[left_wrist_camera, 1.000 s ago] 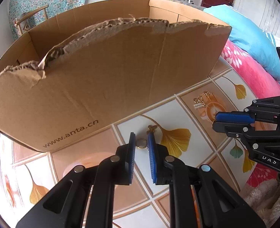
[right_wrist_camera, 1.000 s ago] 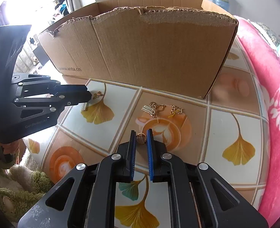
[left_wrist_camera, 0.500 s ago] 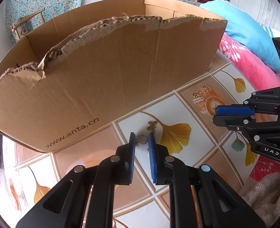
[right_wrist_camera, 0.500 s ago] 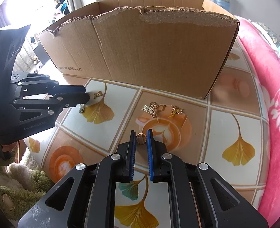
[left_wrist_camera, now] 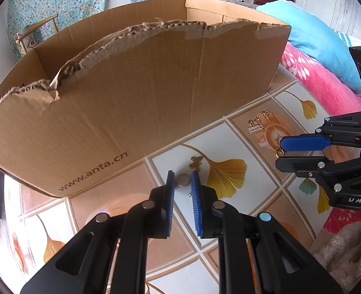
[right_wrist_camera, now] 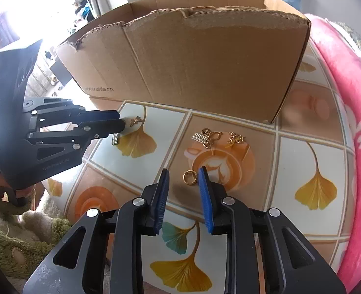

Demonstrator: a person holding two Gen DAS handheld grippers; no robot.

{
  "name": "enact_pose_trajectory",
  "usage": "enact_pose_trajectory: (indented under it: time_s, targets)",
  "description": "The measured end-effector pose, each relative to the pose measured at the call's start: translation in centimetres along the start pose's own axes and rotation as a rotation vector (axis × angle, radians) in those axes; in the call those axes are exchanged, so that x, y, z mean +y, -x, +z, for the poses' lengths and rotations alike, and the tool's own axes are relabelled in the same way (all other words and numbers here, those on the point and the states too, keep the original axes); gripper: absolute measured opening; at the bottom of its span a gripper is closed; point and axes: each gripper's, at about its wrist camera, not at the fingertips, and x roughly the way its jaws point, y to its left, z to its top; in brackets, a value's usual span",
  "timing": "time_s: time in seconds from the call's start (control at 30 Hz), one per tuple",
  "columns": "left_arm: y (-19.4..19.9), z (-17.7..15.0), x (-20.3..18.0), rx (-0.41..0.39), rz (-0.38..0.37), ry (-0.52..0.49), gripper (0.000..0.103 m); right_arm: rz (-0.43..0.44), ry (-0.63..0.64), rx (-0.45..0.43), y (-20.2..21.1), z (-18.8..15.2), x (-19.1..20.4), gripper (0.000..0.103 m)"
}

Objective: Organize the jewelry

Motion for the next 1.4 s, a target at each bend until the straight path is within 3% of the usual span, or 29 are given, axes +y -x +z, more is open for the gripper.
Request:
enact_pose_trajectory:
  time_s: [0.13, 0.3, 0.6, 0.63, 1.03, 1.07, 1.17, 1.23, 1.33, 1.4]
  targets:
    - [0.0, -0.1, 0.0, -0.004, 0.004, -0.001, 0.013, -0.028, 0.031, -0.005, 0.0, -0.2, 0.5, 0.025]
    - [0.0, -0.1, 0.0, -0.006, 0.008, 0.002, 0.013, -0.077, 0.047, -0.014, -0.1, -0.3, 0.7, 0.013]
    - [-0.1, -0.2, -0.4, -0.014, 0.04, -0.031, 0.01, -0.049, 0.0, -0.026, 0.2, -0.3, -0.4, 0.008]
    - [-0.1, -0.2, -0.4, -0.015, 0.041, -0.031, 0.01, -0.043, -0.007, -0.031, 0.4, -0.3, -0.6, 0.0]
    - [0.6, -0.6, -0.6, -0.039, 0.046, -0.018, 0.01, -0.028, -0.017, -0.062, 2.3, -0.5, -1.5, 0.0]
    - [0.7, -0.6, -0.5, -0.041, 0.047, -0.016, 0.0, -0.028, -0.013, -0.067, 2.5, -0.5, -1.5, 0.0]
    - [0.9, -0.6, -0.3, -0.039, 0.046, -0.004, 0.0, -0.021, -0.007, -0.074, 2.6, -0.6, -1.0, 0.0]
    - [0.9, -0.8, -0.2, -0.034, 0.048, 0.001, 0.0, -0.027, -0.002, -0.076, 2.7, -0.6, -0.9, 0.004]
    - [0.8, -1.0, -0.2, -0.026, 0.048, 0.003, 0.0, -0.041, 0.016, -0.072, 2.5, -0.6, -0.6, 0.028]
    - [0.8, -1.0, -0.1, -0.023, 0.045, 0.007, 0.0, -0.054, 0.034, -0.064, 2.1, -0.5, -0.2, 0.029]
